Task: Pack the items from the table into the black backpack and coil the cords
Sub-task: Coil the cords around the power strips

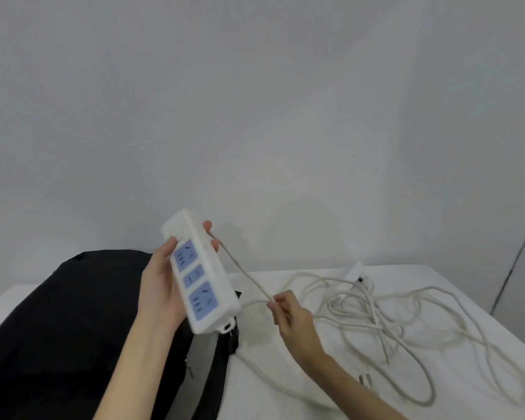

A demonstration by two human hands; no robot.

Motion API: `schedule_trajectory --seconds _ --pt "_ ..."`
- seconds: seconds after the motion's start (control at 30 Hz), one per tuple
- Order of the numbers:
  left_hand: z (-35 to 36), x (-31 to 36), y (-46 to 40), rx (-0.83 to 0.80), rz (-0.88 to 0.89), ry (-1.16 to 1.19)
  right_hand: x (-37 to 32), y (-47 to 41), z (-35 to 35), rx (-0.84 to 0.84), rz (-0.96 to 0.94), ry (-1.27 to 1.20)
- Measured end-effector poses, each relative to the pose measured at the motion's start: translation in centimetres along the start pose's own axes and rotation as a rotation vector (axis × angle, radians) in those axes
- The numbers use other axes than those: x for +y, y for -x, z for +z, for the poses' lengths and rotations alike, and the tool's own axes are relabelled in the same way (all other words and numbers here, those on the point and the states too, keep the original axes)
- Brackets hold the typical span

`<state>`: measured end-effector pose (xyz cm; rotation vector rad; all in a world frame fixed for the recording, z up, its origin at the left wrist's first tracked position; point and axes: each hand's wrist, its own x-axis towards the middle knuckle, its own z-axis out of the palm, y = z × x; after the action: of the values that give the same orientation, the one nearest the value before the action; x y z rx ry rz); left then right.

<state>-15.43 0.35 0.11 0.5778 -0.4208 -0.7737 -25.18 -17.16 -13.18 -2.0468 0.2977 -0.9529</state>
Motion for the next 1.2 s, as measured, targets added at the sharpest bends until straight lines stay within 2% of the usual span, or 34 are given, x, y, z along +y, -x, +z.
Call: schedule_trajectory --seconds 0.13,0.23,0.33,0.43,0.5,0.6,0.73,0.87,1.0,1.2 --pt "-0.5 -1.6 -1.0 0.053 0.04 -0.072 0.0 0.3 -0.7 -0.111 -0.233 0.26" --pt "-1.1 -3.0 -2.2 0.072 0.144 -0.204 -0.2 0.8 -1.7 -0.096 -0.392 0.403" --pt "-1.4 -4.2 -3.0 0.156 0.217 -0.208 -0.5 1.6 -2.6 -0.163 -0.404 0.422" --pt "-1.0 -6.0 -3.5 0.311 0.321 -0.383 -1.0 2.3 -3.3 -0.199 -0.418 0.374" --pt "-1.4 -7.4 -3.7 0.342 0.379 -0.52 -1.8 2.1 -3.8 -0.15 -0.468 0.312" --pt "-2.4 -9.0 -3.8 0.271 0.346 -0.472 -2.9 0.3 -5.2 0.01 -0.551 0.349" --pt "-2.4 -10.3 -3.5 0.158 0.24 -0.386 -4.6 -2.8 -7.2 0.127 -0.436 0.347" --pt "-1.9 -11.1 -3.1 0.086 0.281 -0.61 -4.6 -4.2 -7.3 0.17 -0.509 0.357" --pt "-0.7 -11.4 -2.4 0.016 0.308 -0.716 -4.9 -5.1 -8.7 0.143 -0.395 0.224" --pt "1.4 -12.2 -1.3 0.073 0.387 -0.831 -6.3 -5.0 -9.7 0.073 -0.305 0.065"
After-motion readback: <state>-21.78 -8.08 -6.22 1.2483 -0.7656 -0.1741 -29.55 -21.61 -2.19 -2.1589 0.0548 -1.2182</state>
